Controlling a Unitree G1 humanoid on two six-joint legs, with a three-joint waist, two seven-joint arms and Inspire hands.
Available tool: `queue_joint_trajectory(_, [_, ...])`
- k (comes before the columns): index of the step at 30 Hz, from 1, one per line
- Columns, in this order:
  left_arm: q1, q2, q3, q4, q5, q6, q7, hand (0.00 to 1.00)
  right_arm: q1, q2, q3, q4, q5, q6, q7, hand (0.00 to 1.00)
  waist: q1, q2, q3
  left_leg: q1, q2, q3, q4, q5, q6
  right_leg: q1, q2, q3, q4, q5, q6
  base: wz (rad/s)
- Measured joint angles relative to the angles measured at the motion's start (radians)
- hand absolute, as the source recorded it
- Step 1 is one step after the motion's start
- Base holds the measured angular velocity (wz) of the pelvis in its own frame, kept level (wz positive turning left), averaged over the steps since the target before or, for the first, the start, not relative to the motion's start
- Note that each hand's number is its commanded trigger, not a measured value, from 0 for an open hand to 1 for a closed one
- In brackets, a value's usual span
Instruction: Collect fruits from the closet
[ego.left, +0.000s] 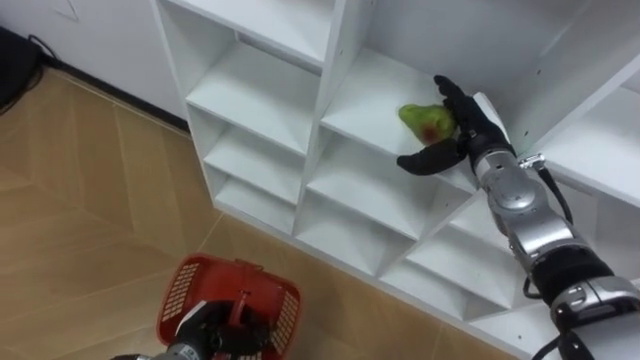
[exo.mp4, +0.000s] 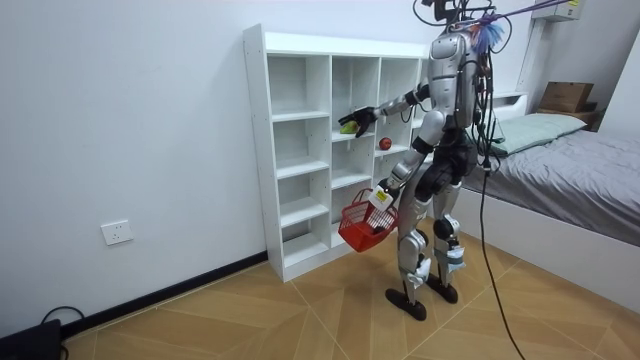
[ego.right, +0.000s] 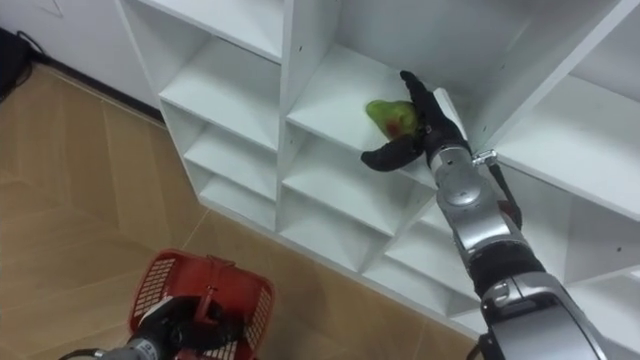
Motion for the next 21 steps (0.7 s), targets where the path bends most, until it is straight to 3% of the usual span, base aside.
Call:
queue_joint_trajectory(7, [-0.012,-0.002,0.004,0.017,-0.003,0.000,0.000,1.00,-0.017,0.000,-0.004,0.011,-0.082,-0.006,-0.019,0.00,0.002,0.014,0.0028,-0.005,0.000,0.009,-0.001,0.006,0.002,-0.017,-0.011,0.000,0.016,0.001,0.000,-0.02])
queue_joint_trajectory(8, [-0.013,-0.002,0.004,0.017,-0.003,0.000,0.001,1.00,-0.017,0.000,-0.004,0.010,-0.082,-0.006,-0.020,0.09,0.001,0.014,0.0032,-0.005,-0.001,0.009,-0.002,0.006,0.003,-0.018,-0.012,0.000,0.016,0.001,0.000,-0.03])
queue_joint_trajectory(9, [-0.015,-0.001,0.004,0.017,-0.003,0.000,0.002,1.00,-0.017,0.000,-0.004,0.010,-0.082,-0.006,-0.020,0.60,0.001,0.015,0.0036,-0.006,-0.001,0.010,-0.003,0.006,0.003,-0.019,-0.013,0.000,0.016,0.001,0.001,0.00])
queue_joint_trajectory(10, [-0.017,-0.001,0.003,0.017,-0.003,0.000,0.003,1.00,-0.017,0.000,-0.004,0.011,-0.082,-0.006,-0.021,0.87,0.001,0.015,0.0038,-0.006,-0.002,0.010,-0.004,0.007,0.004,-0.019,-0.013,-0.001,0.016,0.001,0.001,0.00])
queue_joint_trajectory(11, [-0.017,-0.001,0.002,0.017,-0.003,0.000,0.005,1.00,-0.017,0.000,-0.004,0.011,-0.082,-0.006,-0.021,1.00,0.001,0.015,0.0039,-0.006,-0.002,0.010,-0.004,0.007,0.004,-0.019,-0.013,-0.001,0.016,0.001,0.001,0.00])
queue_joint_trajectory(14, [-0.018,-0.002,0.001,0.017,-0.003,0.000,0.018,1.00,-0.017,0.000,-0.004,0.011,-0.084,-0.009,-0.034,1.00,0.001,0.015,0.0039,-0.007,-0.002,0.010,-0.005,0.007,0.004,-0.021,-0.013,-0.001,0.016,0.001,0.001,0.00])
queue_joint_trajectory(17, [-0.020,-0.003,0.000,0.017,-0.007,0.000,0.021,1.00,-0.014,-0.003,0.010,0.012,-0.150,-0.044,-0.027,1.00,-0.012,0.019,0.0032,-0.012,-0.001,0.011,-0.004,0.007,0.004,-0.022,-0.013,-0.001,0.017,0.001,0.001,0.00])
queue_joint_trajectory(21, [-0.031,-0.016,0.000,0.015,-0.007,0.000,0.021,1.00,-0.018,-0.003,-0.003,0.014,-0.143,-0.045,-0.054,1.00,-0.009,0.028,0.0027,-0.019,-0.004,0.015,-0.013,0.019,0.008,-0.041,-0.017,0.001,0.035,0.001,0.000,0.00])
